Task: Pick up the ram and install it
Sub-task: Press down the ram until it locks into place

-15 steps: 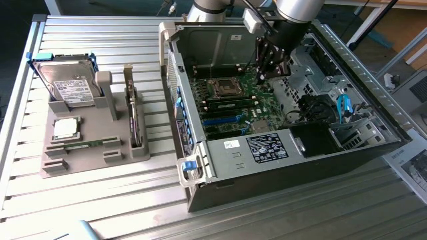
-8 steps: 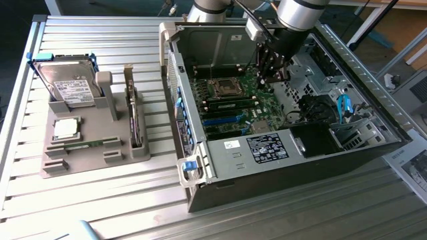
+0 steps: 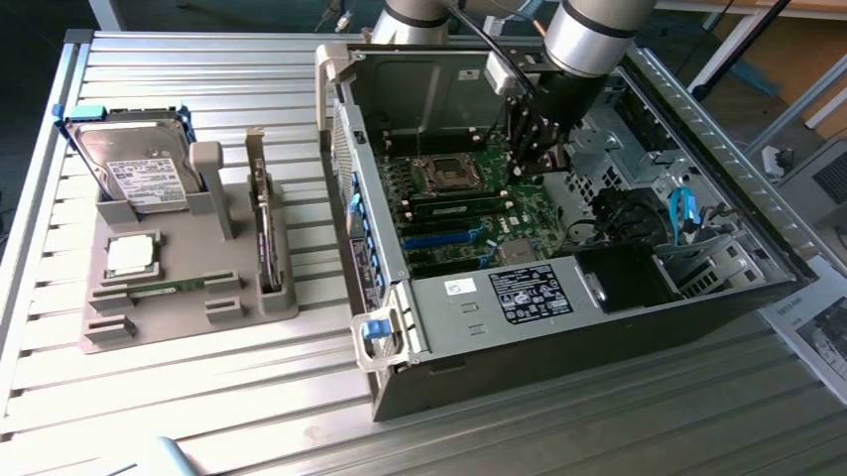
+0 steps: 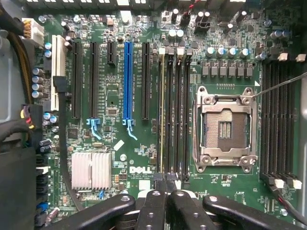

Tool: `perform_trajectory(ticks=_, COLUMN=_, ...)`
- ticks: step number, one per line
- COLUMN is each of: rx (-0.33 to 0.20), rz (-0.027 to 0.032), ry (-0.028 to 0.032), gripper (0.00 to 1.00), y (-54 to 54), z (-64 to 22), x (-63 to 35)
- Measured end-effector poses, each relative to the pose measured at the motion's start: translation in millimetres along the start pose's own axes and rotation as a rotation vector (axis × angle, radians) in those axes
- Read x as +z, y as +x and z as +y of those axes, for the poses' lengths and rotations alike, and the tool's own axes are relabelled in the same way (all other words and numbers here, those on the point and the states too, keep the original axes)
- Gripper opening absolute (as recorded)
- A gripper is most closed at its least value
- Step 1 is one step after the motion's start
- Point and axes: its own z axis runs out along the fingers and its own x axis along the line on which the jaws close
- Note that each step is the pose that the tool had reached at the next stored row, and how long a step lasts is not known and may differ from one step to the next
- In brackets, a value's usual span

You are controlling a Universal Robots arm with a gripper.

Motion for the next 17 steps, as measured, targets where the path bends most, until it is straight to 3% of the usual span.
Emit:
perform_trajectory(ticks=7, rx=0.0, rz=0.0001, ry=-0.0014, gripper=0.11, y=-4.9, z=-1.1, x=17.9)
perform_trajectory(ticks=17, rx=0.0, rz=0.0, ry=-0.0016, gripper=0.11, y=-5.4, z=-1.5, x=29.5)
